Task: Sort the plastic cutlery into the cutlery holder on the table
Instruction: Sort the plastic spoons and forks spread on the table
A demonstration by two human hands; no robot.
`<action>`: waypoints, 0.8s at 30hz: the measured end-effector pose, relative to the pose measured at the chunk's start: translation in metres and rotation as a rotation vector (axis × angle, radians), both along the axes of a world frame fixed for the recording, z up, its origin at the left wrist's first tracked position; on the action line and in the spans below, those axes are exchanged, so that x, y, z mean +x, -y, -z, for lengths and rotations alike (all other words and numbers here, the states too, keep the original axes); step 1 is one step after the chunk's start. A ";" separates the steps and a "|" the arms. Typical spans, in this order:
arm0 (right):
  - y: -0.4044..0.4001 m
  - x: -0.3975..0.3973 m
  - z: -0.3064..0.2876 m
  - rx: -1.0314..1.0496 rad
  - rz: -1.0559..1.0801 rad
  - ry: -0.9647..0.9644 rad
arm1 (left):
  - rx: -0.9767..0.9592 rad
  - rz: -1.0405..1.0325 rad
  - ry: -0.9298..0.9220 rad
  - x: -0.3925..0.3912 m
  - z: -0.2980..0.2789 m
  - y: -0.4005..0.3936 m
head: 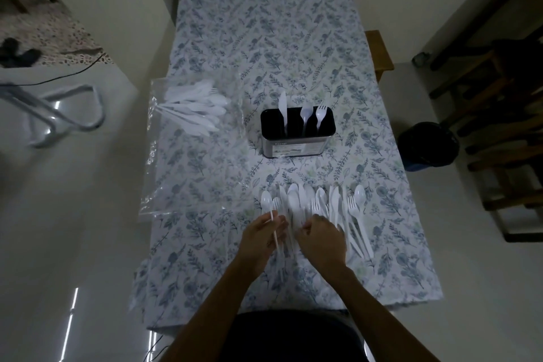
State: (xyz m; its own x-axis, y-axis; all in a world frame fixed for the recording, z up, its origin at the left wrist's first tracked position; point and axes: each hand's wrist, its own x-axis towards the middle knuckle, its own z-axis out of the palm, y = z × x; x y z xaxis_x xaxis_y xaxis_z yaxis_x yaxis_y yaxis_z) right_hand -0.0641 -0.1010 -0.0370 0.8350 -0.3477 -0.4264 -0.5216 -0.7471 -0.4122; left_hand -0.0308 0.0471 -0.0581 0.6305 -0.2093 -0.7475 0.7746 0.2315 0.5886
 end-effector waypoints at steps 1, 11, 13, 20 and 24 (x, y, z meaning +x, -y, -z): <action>-0.002 -0.001 -0.005 0.098 -0.008 0.009 | -0.006 0.006 0.013 0.000 0.002 -0.001; 0.004 -0.003 -0.015 0.623 -0.102 -0.046 | -0.130 0.006 0.031 -0.004 0.002 -0.007; 0.010 -0.001 -0.011 0.604 -0.083 -0.035 | -0.124 0.003 0.033 -0.004 -0.001 -0.009; 0.021 0.027 0.027 -0.046 -0.121 -0.011 | -0.090 -0.032 0.008 -0.005 -0.003 -0.013; 0.019 0.027 0.029 -0.065 -0.081 0.010 | -0.077 -0.042 0.014 -0.004 -0.008 -0.012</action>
